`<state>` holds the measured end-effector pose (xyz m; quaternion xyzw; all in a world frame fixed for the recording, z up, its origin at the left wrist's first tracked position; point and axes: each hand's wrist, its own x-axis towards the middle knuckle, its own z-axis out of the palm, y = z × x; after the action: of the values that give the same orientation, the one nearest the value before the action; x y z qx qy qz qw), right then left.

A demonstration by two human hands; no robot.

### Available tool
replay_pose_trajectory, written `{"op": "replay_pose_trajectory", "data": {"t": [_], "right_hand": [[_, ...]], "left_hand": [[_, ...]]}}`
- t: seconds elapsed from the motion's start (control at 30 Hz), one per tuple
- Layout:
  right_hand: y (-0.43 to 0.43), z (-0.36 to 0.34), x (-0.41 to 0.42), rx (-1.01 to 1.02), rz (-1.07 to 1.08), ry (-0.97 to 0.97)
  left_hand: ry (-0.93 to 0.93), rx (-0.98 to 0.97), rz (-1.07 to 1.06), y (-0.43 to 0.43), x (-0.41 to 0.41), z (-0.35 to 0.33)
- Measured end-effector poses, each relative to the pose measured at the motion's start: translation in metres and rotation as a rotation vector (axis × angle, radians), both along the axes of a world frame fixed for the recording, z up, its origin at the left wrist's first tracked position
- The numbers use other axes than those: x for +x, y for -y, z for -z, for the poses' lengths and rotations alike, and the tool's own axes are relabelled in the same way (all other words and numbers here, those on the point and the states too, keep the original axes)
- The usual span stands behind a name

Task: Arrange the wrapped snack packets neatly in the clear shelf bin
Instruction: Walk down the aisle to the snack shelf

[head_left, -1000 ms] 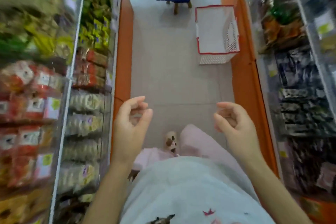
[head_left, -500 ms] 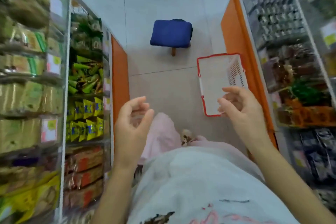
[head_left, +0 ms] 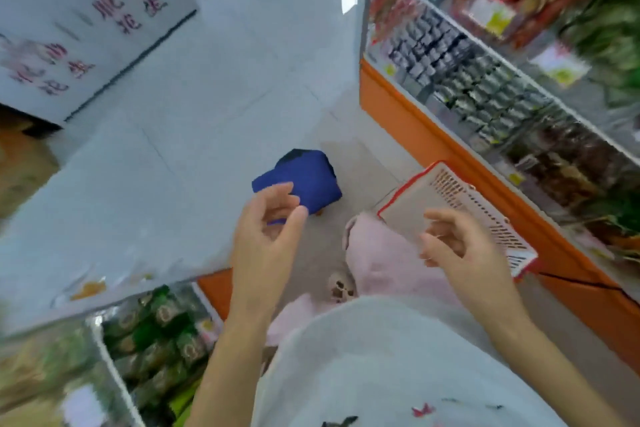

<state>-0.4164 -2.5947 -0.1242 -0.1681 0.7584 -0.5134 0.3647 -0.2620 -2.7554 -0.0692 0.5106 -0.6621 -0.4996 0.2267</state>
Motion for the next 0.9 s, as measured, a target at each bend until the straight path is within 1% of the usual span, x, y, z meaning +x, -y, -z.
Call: {"op": "replay_pose_trajectory", "data": {"t": [0.1,0.17,0.4,0.53,0.63,0.73,0.8,0.9], "right_hand": [[0.029,0.016,-0.028,0.013,0.205,0.008],[0.06,0.022,-0.051,0.009,0.293,0.008],[0.177,0.031,-0.14,0.022,0.338,-0.09],[0.223,0.062,-0.188,0.086,0.357,-0.13],[0.251,0.103,-0.217,0.162,0.373,-0.157],[0.28,0.164,-0.241,0.209,0.408,-0.231],[0.301,0.209,-0.258,0.234,0.438,-0.318],[0.333,0.271,-0.282,0.243,0.467,-0.438]], "left_hand": [[-0.024,-0.02,0.149,0.073,-0.067,0.005],[-0.042,-0.033,0.203,0.113,-0.105,0.008],[-0.016,0.009,0.394,0.205,-0.182,0.025],[0.02,0.017,0.557,0.249,-0.23,0.054],[0.068,-0.013,0.711,0.285,-0.276,0.099],[0.113,-0.12,0.896,0.32,-0.327,0.169],[0.14,-0.247,1.028,0.341,-0.362,0.221],[0.225,-0.49,1.188,0.366,-0.406,0.296]]}}
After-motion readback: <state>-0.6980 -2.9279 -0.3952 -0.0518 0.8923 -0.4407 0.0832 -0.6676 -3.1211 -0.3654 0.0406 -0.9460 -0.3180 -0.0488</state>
